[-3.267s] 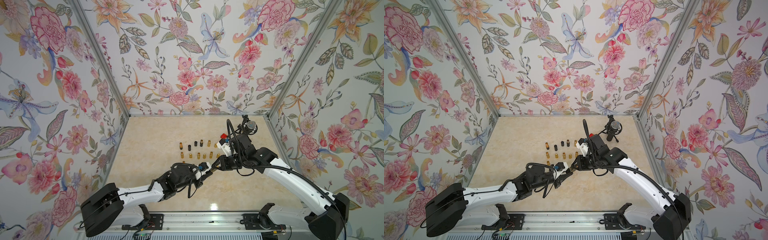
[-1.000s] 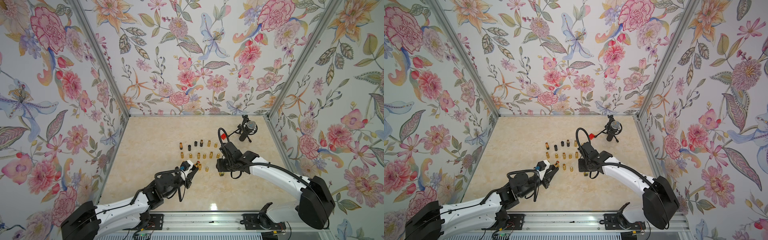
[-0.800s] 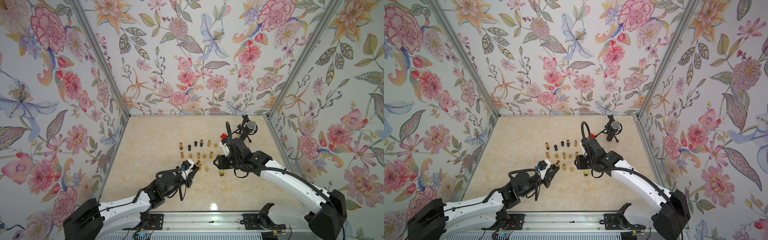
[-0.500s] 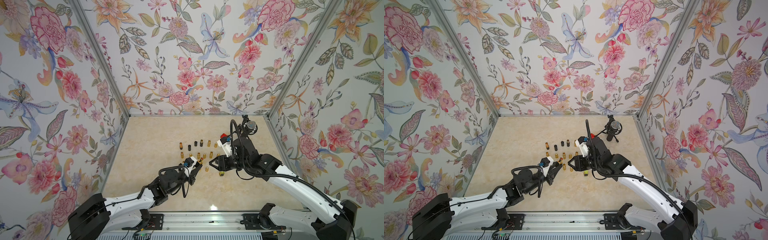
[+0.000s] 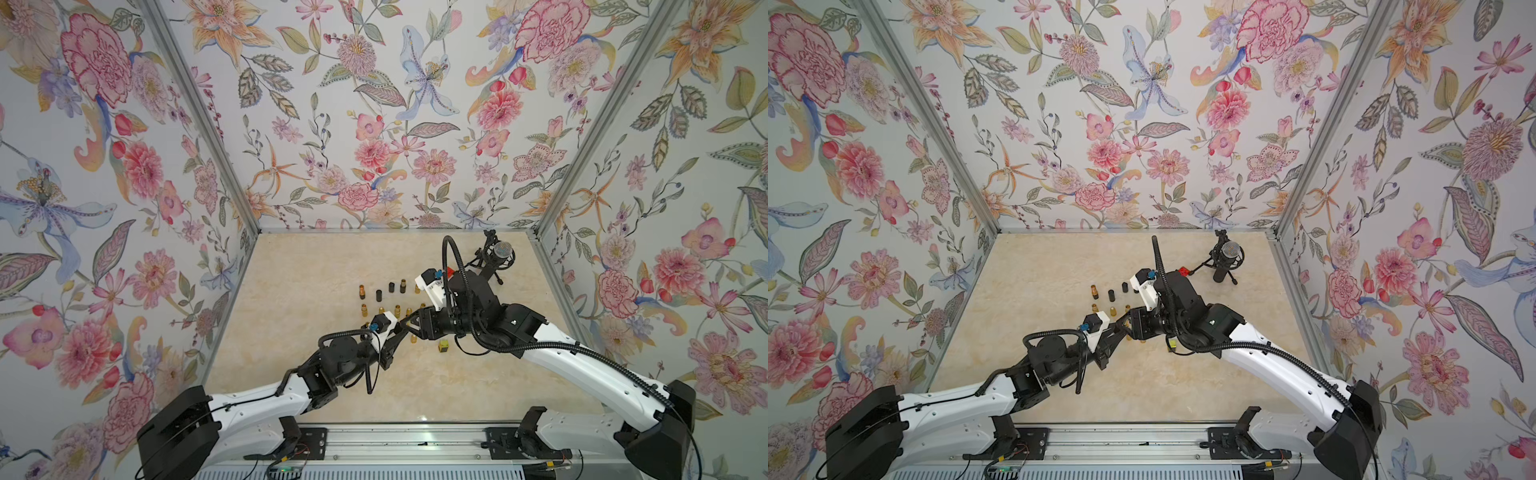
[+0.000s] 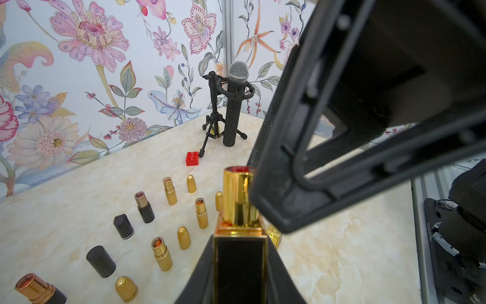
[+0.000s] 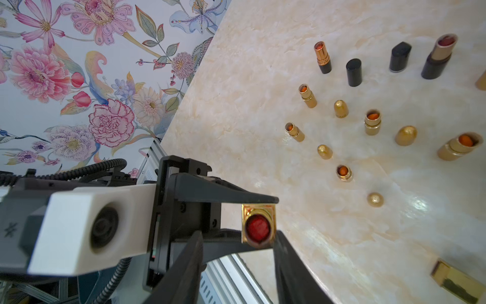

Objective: Open the lipstick cap
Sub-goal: Place the lipstick at the center of the board.

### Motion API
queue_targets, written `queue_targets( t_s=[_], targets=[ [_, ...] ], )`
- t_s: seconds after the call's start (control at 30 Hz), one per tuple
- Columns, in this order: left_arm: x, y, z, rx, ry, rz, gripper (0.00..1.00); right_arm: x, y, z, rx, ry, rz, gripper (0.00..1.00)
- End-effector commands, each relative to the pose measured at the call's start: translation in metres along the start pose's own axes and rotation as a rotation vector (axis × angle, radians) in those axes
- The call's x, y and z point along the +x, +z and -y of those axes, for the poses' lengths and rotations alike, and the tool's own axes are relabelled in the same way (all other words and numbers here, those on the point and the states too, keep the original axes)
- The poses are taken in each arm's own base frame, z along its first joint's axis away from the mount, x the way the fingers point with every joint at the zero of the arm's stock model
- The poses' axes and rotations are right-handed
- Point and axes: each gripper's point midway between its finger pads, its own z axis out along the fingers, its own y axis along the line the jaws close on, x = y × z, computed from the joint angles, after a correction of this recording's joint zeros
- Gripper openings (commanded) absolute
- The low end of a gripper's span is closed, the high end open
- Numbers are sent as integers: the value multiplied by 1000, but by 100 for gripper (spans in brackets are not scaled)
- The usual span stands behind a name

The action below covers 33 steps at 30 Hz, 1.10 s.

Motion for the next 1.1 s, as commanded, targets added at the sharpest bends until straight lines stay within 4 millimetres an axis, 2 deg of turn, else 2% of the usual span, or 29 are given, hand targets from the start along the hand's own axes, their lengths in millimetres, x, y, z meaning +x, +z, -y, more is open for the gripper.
queue_targets(
  t_s=[0.0,0.4,1.07],
  targets=[
    [-14,3,1,20,5,25,19,-15,2,-2,25,-19,43,43],
    [-11,2,1,16,23,13,19,-13,12,7,66,-44,28,31],
    [-12,2,-4,-10,19,9,19,4,21,18,85,-40,-36,30]
  ],
)
